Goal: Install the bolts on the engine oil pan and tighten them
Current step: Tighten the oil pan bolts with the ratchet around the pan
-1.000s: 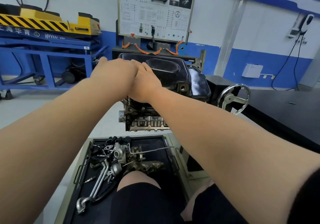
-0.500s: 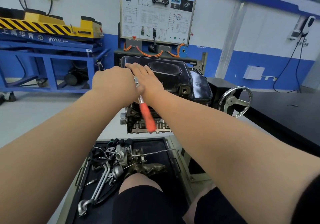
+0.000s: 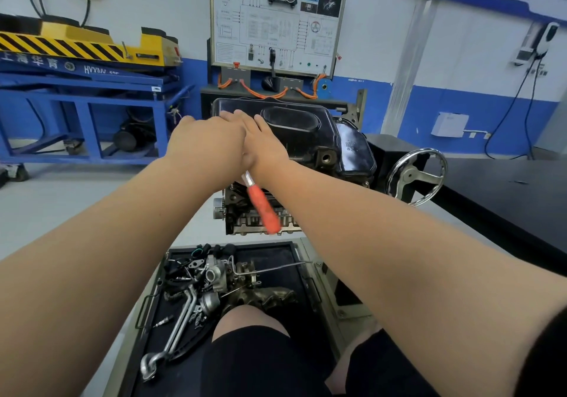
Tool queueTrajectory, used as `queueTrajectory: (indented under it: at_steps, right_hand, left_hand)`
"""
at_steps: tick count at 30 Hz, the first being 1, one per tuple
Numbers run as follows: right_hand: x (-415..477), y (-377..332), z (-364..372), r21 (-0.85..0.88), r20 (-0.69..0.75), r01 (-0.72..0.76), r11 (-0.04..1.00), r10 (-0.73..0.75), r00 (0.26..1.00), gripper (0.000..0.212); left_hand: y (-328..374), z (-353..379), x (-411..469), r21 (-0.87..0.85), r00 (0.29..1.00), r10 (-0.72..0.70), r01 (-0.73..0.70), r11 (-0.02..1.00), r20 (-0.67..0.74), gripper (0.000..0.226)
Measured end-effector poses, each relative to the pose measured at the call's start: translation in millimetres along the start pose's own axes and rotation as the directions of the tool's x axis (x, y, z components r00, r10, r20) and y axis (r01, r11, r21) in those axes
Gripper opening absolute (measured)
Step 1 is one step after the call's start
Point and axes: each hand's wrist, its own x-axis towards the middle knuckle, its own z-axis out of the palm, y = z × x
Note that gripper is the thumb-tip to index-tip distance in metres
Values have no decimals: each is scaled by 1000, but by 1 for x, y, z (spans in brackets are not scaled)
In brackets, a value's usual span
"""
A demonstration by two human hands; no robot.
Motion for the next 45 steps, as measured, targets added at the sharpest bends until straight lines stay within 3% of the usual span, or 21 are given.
queueTrajectory:
  at_steps: [3, 5, 10, 13, 18, 23, 26, 28, 30, 35, 38, 45]
  right_hand:
    - [0, 2, 1, -1, -7, -17, 1000, 17, 1000, 76]
    - [-1, -1, 1, 43, -17, -20, 999, 21, 1000, 78]
    - [-3, -2, -3, 148, -68, -25, 989, 36, 997, 75]
    - [-5, -3, -2, 133, -70, -15, 991, 25, 997, 70]
    - [-1, -3, -2, 53, -15, -5, 999, 6, 1000, 68]
    - [-3, -3, -2, 126, -52, -20, 992, 27, 998, 65]
    - [-3, -4, 0, 86, -83, -29, 996, 36, 996, 54]
    - [-3, -4, 0, 93, -96, -36, 995, 45, 994, 58]
    - [-3, -5, -1, 83, -90, -36, 996, 43, 995, 62]
    - [-4, -3, 0, 31, -43, -19, 999, 21, 999, 63]
    - [-3, -3, 0, 17, -33, -16, 1000, 16, 999, 64]
    - [-3, -4, -1, 71, -36, -27, 997, 30, 999, 68]
  left_hand:
    - [6, 0, 0, -87, 992, -125, 123, 989, -23, 37]
    - [6, 0, 3, -105, 991, -131, 133, 986, 30, 32]
    - [-9, 1, 3, 222, 982, 187, -181, 958, -4, 30]
    - [-20, 10, -1, 209, 968, 240, -220, 953, -76, 40]
    - [-15, 17, -3, -1, 995, 27, -27, 1000, -93, 58]
    - [-9, 14, 1, -106, 985, -152, 143, 984, -85, 39]
    - [-14, 9, 6, 26, 997, 21, -19, 999, -70, 41]
    - [-20, 7, 7, 157, 978, 199, -187, 970, -65, 45]
    - [-25, 9, 7, 206, 956, 281, -260, 943, -81, 52]
    - [-19, 15, 2, 87, 973, 139, -125, 988, -182, 57]
    - [-14, 13, 2, 113, 969, 113, -90, 990, -220, 50]
    - [-15, 10, 1, 57, 994, 44, -39, 998, -98, 36]
